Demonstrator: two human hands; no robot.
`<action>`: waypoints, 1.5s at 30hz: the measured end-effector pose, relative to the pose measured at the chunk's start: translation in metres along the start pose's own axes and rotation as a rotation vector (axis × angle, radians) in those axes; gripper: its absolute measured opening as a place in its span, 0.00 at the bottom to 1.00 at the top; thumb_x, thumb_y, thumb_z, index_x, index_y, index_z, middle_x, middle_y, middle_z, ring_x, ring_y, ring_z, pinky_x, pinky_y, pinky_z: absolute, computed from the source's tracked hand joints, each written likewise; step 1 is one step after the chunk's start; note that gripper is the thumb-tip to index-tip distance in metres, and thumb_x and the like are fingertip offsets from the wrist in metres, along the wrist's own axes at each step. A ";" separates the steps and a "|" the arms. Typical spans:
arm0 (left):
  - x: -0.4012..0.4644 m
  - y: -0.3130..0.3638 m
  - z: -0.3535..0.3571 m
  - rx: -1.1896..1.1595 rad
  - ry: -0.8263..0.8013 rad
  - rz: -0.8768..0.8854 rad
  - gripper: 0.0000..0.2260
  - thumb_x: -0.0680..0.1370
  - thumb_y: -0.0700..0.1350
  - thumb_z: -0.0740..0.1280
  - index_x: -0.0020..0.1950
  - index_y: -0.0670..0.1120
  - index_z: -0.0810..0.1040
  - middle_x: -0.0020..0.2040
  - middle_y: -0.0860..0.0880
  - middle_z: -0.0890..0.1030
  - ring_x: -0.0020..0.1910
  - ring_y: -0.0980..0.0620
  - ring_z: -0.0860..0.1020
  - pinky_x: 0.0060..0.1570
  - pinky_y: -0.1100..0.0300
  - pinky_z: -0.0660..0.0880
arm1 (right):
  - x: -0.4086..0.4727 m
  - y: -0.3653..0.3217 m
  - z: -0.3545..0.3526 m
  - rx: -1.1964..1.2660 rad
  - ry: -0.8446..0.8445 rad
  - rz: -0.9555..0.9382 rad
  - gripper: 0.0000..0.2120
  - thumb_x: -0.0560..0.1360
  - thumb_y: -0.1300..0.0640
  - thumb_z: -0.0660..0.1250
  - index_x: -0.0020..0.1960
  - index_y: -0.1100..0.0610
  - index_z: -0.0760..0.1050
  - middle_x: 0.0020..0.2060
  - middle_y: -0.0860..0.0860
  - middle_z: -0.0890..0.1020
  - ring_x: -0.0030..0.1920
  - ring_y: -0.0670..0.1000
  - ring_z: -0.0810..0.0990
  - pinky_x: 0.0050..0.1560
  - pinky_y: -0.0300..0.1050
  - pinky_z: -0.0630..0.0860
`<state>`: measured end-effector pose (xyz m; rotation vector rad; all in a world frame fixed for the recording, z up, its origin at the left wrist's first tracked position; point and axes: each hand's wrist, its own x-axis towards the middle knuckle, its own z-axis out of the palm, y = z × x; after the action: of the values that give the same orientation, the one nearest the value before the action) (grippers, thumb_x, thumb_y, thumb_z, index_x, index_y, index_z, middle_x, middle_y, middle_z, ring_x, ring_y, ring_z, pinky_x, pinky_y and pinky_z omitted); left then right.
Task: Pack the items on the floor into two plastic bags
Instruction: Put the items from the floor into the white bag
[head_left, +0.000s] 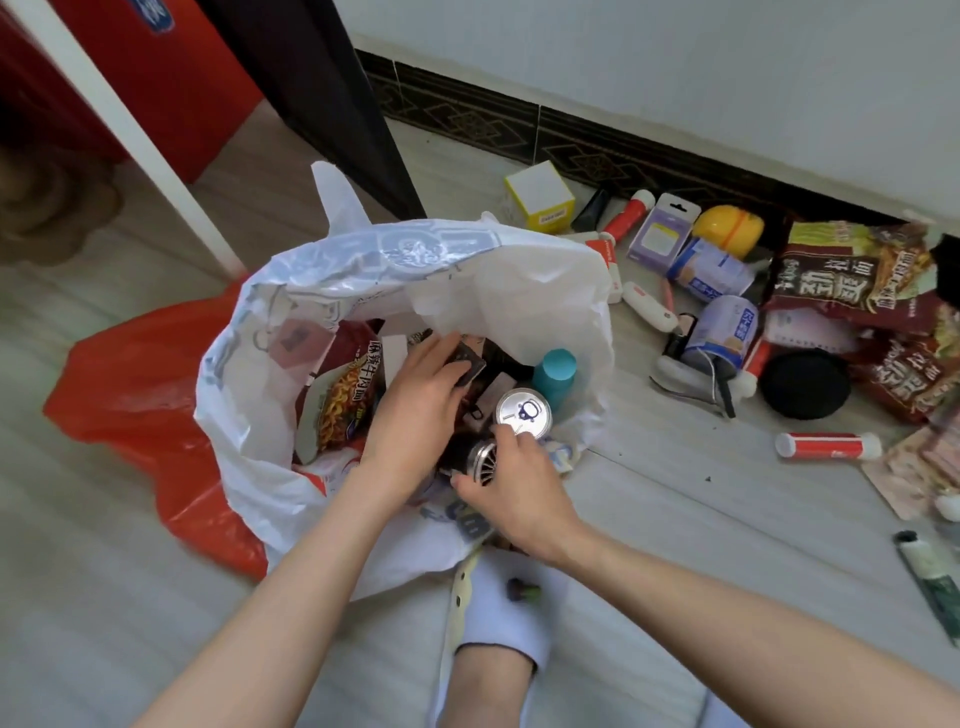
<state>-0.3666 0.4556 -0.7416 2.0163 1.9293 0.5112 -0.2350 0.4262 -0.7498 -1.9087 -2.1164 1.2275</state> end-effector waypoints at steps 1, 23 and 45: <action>-0.006 0.000 -0.001 0.026 0.029 0.048 0.14 0.71 0.31 0.68 0.56 0.37 0.78 0.63 0.40 0.76 0.64 0.40 0.71 0.64 0.50 0.65 | 0.000 0.001 0.007 -0.118 0.028 -0.074 0.27 0.71 0.48 0.66 0.65 0.58 0.64 0.59 0.59 0.71 0.61 0.60 0.68 0.59 0.49 0.67; -0.028 -0.010 0.003 0.136 -0.087 0.082 0.19 0.75 0.43 0.60 0.66 0.40 0.71 0.66 0.40 0.72 0.68 0.41 0.67 0.69 0.44 0.61 | -0.015 0.046 -0.003 -0.307 0.022 -0.481 0.26 0.65 0.62 0.72 0.62 0.64 0.73 0.60 0.62 0.76 0.55 0.62 0.80 0.50 0.52 0.78; 0.066 0.132 0.158 -0.047 -0.355 0.323 0.25 0.71 0.34 0.64 0.68 0.34 0.66 0.67 0.33 0.68 0.66 0.36 0.67 0.65 0.47 0.65 | 0.033 0.221 -0.142 -0.154 0.188 0.159 0.25 0.76 0.56 0.62 0.70 0.60 0.60 0.64 0.59 0.69 0.63 0.59 0.69 0.63 0.48 0.65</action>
<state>-0.1756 0.5190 -0.8193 2.2218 1.3850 0.2421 0.0118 0.5121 -0.7920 -2.1968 -2.0496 0.8864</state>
